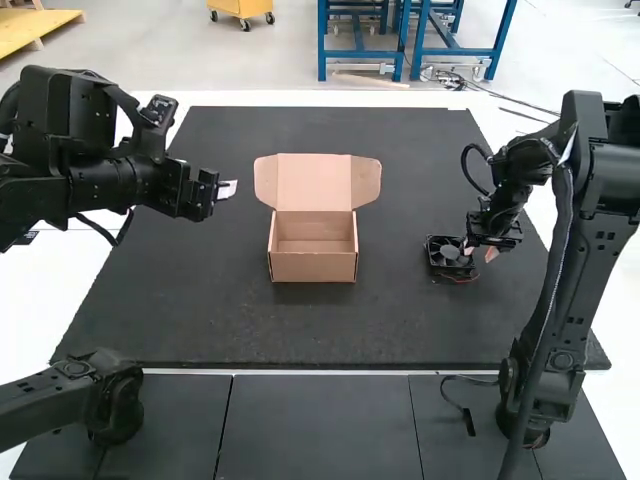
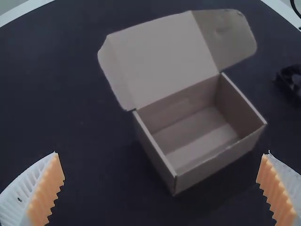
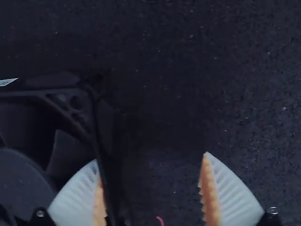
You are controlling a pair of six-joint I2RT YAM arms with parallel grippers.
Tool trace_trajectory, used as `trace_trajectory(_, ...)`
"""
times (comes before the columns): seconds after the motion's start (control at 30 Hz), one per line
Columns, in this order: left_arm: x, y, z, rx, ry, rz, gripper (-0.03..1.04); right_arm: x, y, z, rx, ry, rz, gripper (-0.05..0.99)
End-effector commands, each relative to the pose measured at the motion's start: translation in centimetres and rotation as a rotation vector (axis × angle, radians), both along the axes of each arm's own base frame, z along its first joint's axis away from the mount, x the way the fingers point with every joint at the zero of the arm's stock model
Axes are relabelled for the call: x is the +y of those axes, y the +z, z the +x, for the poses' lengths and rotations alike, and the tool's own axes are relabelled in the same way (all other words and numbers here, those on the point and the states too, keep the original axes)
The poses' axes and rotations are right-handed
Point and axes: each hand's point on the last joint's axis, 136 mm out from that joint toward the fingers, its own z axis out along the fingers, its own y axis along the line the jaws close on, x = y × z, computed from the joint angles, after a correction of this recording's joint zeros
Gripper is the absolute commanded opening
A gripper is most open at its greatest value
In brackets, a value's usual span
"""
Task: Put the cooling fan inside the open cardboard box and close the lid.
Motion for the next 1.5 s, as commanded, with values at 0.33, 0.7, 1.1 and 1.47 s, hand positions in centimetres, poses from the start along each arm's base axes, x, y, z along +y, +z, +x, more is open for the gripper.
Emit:
trace_trajectory(0.33,0.5,0.8,-0.3,-0.029,0.006,0.007,0.97,0.1,-0.1,0.6,0.012,-0.066,0.004,-0.01)
trace_trajectory(0.7,1.2,-0.6,-1.7,-0.015,-0.004,0.03,0.97,0.5,3.3,0.4,-0.015,-0.093,0.01,-0.01)
trace_trajectory(1.1,1.6,-1.1,-2.6,-0.017,-0.004,0.03,0.97,1.6,8.5,-2.0,-0.065,-0.123,0.067,-0.01)
trace_trajectory(1.47,1.8,-2.3,-3.1,-0.007,-0.007,0.034,0.97,3.5,14.1,-4.5,-0.147,-0.104,0.119,-0.01)
